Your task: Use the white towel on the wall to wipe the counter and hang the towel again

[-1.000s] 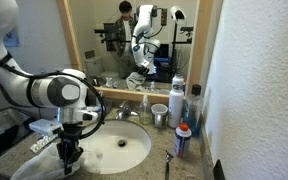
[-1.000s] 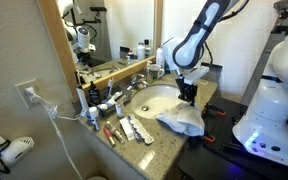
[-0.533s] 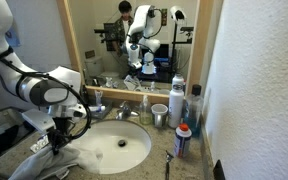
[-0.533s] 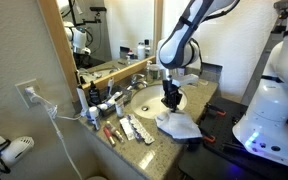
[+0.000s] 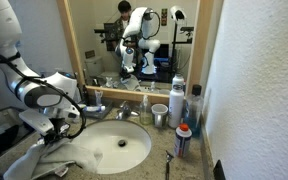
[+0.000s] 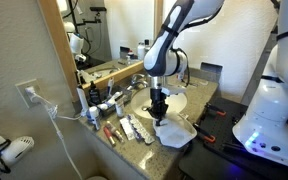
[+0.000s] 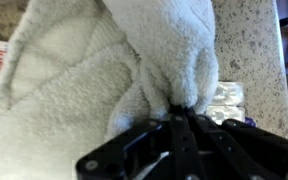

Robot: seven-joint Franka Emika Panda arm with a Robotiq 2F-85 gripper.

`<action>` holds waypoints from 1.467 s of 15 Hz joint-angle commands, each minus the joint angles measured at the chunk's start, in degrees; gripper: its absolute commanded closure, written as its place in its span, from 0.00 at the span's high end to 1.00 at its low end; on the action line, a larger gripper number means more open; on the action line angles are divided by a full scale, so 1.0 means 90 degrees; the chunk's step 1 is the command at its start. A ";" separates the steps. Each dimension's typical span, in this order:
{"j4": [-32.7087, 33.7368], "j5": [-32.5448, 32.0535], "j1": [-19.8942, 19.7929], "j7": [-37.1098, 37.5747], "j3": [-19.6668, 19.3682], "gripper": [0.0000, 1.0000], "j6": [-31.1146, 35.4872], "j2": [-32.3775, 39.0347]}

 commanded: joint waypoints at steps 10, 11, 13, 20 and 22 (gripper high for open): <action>0.1366 -0.0077 -0.0020 0.0296 0.0259 0.01 0.1561 0.1268; 0.1361 -0.0161 -0.0020 0.0379 0.0243 0.01 0.1467 0.1246; 0.1325 -0.0412 0.0026 0.0558 0.0146 0.01 0.1122 0.1177; 0.1181 -0.1431 -0.0106 0.0986 0.0000 0.01 -0.0406 0.1030; 0.1141 -0.1378 -0.0138 0.0924 0.0007 0.01 -0.0594 0.1030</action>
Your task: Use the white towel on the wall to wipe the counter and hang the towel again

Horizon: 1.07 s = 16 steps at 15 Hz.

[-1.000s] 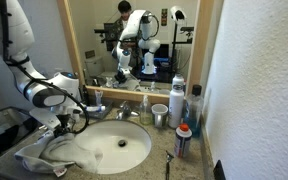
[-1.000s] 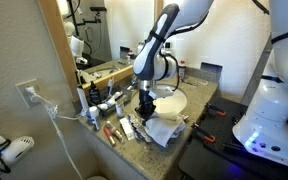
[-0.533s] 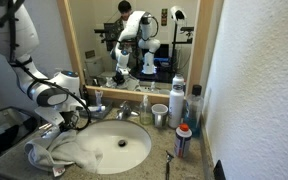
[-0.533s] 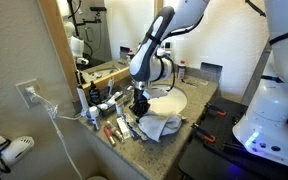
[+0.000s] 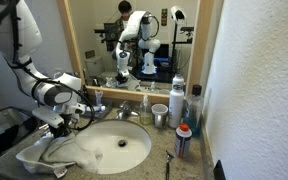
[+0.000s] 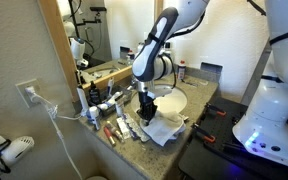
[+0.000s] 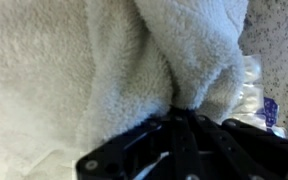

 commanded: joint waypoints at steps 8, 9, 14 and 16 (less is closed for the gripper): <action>-0.0424 -0.0067 -0.0288 -0.0336 -0.0101 0.01 -0.1676 -0.0052; -0.0475 -0.0123 -0.0272 -0.0288 -0.0168 0.01 -0.1795 -0.0056; -0.0878 -0.0753 -0.0085 0.0350 -0.0769 0.01 -0.1343 -0.0289; -0.1063 -0.1073 -0.0118 0.0671 -0.1008 0.01 -0.1397 -0.0447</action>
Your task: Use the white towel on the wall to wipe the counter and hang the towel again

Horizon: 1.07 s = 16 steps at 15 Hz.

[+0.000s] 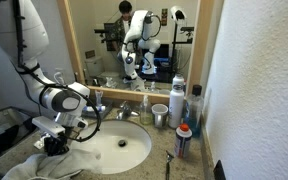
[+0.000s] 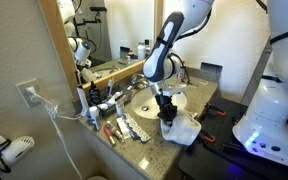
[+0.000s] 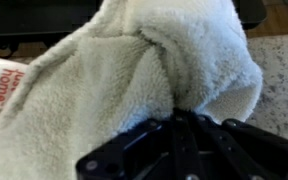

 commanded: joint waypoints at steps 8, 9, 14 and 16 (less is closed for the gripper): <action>-0.1222 -0.1949 0.0005 0.1674 -0.1376 0.01 0.0347 -0.0731; -0.1267 -0.2184 0.0000 0.1847 -0.1499 0.01 0.0441 -0.0745; -0.1537 -0.3948 0.0132 0.3241 -0.2183 0.01 0.0787 -0.0893; -0.1556 -0.4655 0.0257 0.4039 -0.2387 0.01 0.1063 -0.0952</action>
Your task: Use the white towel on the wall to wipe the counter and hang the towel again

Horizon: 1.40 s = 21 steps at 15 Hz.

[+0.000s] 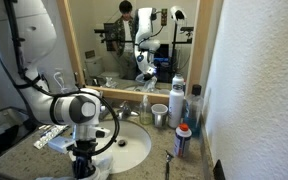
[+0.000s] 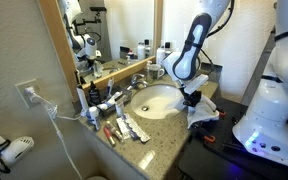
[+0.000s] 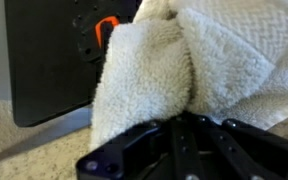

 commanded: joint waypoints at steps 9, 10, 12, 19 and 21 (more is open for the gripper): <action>-0.0326 -0.2861 -0.0010 0.3331 -0.0709 0.01 0.0429 -0.0715; -0.0308 -0.2892 -0.0054 0.3435 -0.0656 0.01 0.0353 -0.0882; -0.0284 -0.2912 -0.0126 0.3565 -0.0556 0.01 0.0130 -0.1327; -0.0045 -0.3394 -0.0545 0.4104 0.0261 0.01 -0.1067 -0.3232; 0.0193 -0.3725 -0.0731 0.4294 0.0580 0.01 -0.1403 -0.3698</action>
